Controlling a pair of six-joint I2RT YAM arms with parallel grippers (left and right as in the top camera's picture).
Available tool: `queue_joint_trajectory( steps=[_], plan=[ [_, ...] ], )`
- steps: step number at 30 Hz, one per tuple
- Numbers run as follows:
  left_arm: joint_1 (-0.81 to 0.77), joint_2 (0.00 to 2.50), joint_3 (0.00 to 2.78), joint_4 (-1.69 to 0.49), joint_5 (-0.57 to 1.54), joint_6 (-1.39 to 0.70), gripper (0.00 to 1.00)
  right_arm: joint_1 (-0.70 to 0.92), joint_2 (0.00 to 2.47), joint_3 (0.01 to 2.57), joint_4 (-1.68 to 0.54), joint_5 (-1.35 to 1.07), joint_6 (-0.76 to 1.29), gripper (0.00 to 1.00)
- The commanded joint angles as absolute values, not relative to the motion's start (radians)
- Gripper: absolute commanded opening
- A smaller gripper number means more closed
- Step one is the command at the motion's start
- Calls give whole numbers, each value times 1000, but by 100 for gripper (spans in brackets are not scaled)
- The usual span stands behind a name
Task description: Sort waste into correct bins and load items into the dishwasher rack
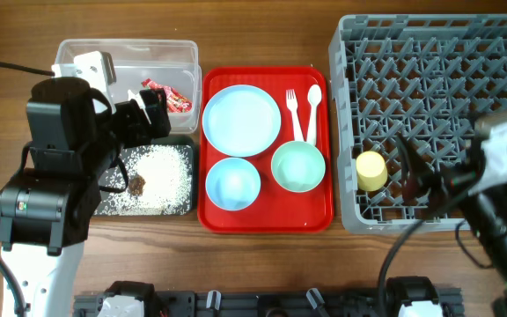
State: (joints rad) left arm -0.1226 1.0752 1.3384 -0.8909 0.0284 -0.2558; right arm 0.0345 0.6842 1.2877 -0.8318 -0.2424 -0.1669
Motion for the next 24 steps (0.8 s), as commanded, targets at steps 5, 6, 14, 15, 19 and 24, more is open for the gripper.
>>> queue_joint_trajectory(
  steps=[5,6,14,15,19,24],
  plan=[
    [-123,1079,1340,-888,33,-240,100,28,395,823,-588,-243,-251,100],
    [-123,1079,1340,-888,33,-240,100,28,362,772,-559,-254,-250,100],
    [-123,1079,1340,-888,33,-240,100,28,355,765,-526,-294,-184,100],
    [-123,1079,1340,-888,33,-240,100,28,356,767,-524,-294,-184,100],
    [-123,1079,1340,-888,33,-239,100,28,356,766,-529,-290,-184,100],
    [-123,1079,1340,-888,33,-240,100,28,356,765,-544,-290,-184,100]
  ],
)
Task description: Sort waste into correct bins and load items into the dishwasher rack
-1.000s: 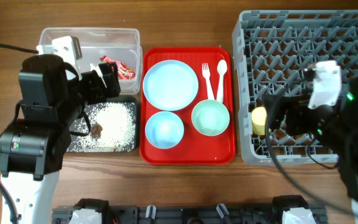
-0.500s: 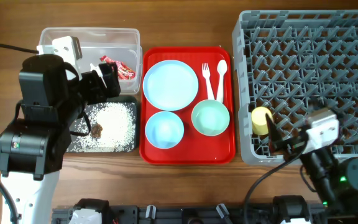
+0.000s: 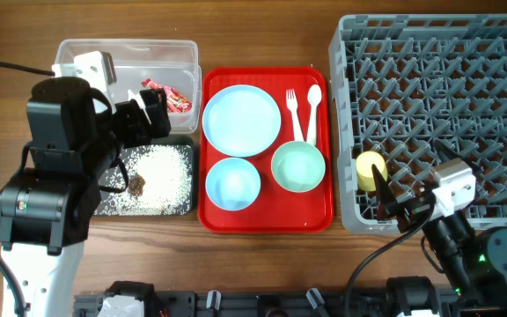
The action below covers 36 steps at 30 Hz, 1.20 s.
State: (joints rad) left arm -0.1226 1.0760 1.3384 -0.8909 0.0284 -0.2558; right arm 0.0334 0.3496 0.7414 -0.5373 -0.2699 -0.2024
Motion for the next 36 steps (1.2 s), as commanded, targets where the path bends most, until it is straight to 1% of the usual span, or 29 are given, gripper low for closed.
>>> queue_joint_trajectory(
  steps=[1,5,12,15,18,20,22,23,25,27,29,31,36],
  plan=[
    [-123,1079,1340,-888,33,-240,100,28,356,765,-548,-290,-184,100],
    [-123,1079,1340,-888,33,-240,100,28,356,765,-622,-290,-184,100],
    [-123,1079,1340,-888,33,-240,100,28,356,765,-902,-290,-184,100],
    [-123,1079,1340,-888,33,-240,99,28,356,765,-988,-290,-184,100],
    [-123,1079,1340,-896,33,-239,100,28,356,765,-1029,-290,-183,100],
    [-128,1061,1339,-885,-53,-215,100,28,356,765,-1029,-290,-184,100],
    [-126,1019,1310,-820,-104,-211,100,28,356,765,-1029,-290,-184,100],
    [-121,978,1268,-737,-97,-175,100,28,356,765,-1029,-290,-184,100],
    [-104,873,1144,-553,-33,-120,100,28,356,765,-1029,-290,-184,100],
    [-74,764,1005,-409,35,-112,100,28,356,765,-1029,-290,-184,100],
    [-52,659,872,-308,60,-112,100,28,356,765,-1029,-290,-184,100],
    [-39,559,754,-249,64,-112,100,28,356,765,-1029,-290,-184,100],
    [-37,331,515,-202,64,-112,100,28,356,765,-1029,-290,-184,100]
  ],
)
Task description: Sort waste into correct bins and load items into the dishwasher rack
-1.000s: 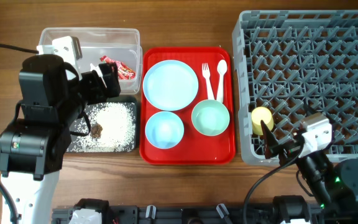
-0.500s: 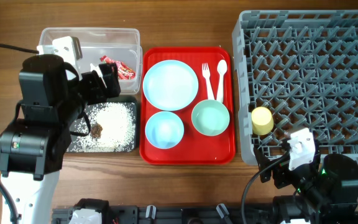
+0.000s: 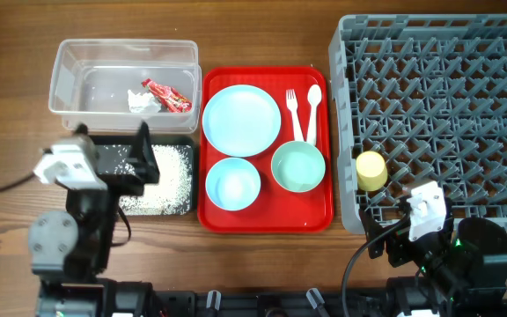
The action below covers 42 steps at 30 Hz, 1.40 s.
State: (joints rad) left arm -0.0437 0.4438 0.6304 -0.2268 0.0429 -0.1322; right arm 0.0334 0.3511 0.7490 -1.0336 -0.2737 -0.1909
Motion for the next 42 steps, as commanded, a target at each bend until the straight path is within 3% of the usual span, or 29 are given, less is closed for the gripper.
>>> queue_joint_trajectory(
  steps=[1,8,12,18,23,34,38,42],
  plan=[
    [-37,294,476,-184,64,-112,100,28,356,765,-1029,-290,-183,100],
    [-26,10,136,29,63,-120,100,28,356,765,-1029,-290,-184,100],
    [-26,3,14,117,64,-120,100,28,356,765,-1029,-290,-184,100],
    [-26,3,6,94,63,-119,100,28,356,765,-1029,-290,-184,100],
    [-26,3,6,-75,63,-119,100,28,356,765,-1029,-290,-184,100],
    [-26,16,6,-73,59,-119,100,28,356,765,-1025,-290,-184,100],
    [-26,16,6,-73,59,-119,100,28,356,765,-890,-305,-174,100],
    [-26,16,6,-73,59,-119,100,28,356,764,-774,-496,57,100]
  ],
)
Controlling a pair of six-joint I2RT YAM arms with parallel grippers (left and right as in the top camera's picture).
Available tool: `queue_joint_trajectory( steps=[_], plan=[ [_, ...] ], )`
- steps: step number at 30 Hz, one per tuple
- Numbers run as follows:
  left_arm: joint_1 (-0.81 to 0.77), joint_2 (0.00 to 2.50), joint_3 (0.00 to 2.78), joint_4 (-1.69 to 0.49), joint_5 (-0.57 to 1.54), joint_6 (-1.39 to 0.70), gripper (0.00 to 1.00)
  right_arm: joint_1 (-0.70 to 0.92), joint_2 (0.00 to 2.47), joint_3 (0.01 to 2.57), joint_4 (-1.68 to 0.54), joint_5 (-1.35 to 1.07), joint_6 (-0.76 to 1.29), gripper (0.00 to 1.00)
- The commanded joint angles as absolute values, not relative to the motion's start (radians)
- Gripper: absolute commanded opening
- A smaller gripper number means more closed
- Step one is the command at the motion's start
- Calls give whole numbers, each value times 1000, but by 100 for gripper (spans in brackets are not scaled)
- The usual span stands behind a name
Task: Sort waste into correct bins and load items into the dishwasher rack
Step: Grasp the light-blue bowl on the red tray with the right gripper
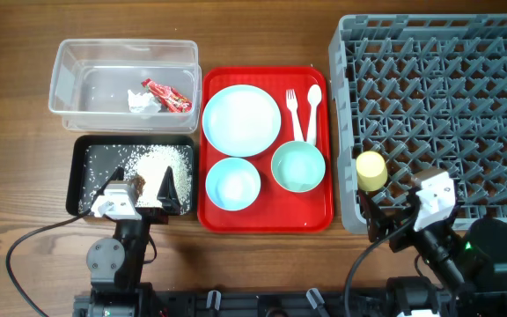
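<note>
On the red tray (267, 220) lie a pale blue plate (241, 120), a blue bowl (232, 183), a green bowl (298, 166) and a white fork (294, 113) and spoon (313, 110). A yellow cup (371, 170) stands in the grey dishwasher rack (447, 79) at its near left. The clear bin (126, 75) holds a red wrapper (169, 97) and crumpled paper. The black bin (130, 172) holds white grains and a brown scrap. My left gripper (143, 189) sits open at the black bin's near edge. My right gripper (385, 220) is low at the rack's near left corner; its jaws are unclear.
Wooden table (16, 132) all around. Rack walls rise at the right. Both arm bases sit at the near edge.
The left arm has drawn back nearer the front edge, uncovering most of the black bin. The right arm has shifted slightly at the rack's near corner.
At first the left arm stood tall over both bins and the right gripper was over the rack beside the yellow cup. The right arm then drew back toward the near edge. Later the left arm had lowered over the black bin, and now both sit retracted.
</note>
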State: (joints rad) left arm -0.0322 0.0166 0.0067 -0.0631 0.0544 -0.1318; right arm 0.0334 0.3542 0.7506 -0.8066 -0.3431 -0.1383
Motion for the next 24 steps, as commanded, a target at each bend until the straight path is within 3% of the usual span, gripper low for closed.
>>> queue_joint_trajectory(
  steps=[1,5,10,13,20,24],
  plan=[
    [-26,16,6,-73,59,-119,100,28,356,759,-727,-485,62,100],
    [-26,16,6,-73,59,-119,100,29,376,755,-546,-567,308,100],
    [-26,16,6,-73,59,-119,100,92,580,791,-613,-649,333,100],
    [-26,16,6,-72,59,-119,100,204,748,836,-680,-609,280,100],
    [-26,16,6,-73,59,-119,100,612,1142,1042,-801,-245,261,100],
    [-26,16,6,-73,59,-119,100,690,1288,1060,-695,-238,265,99]
  ],
)
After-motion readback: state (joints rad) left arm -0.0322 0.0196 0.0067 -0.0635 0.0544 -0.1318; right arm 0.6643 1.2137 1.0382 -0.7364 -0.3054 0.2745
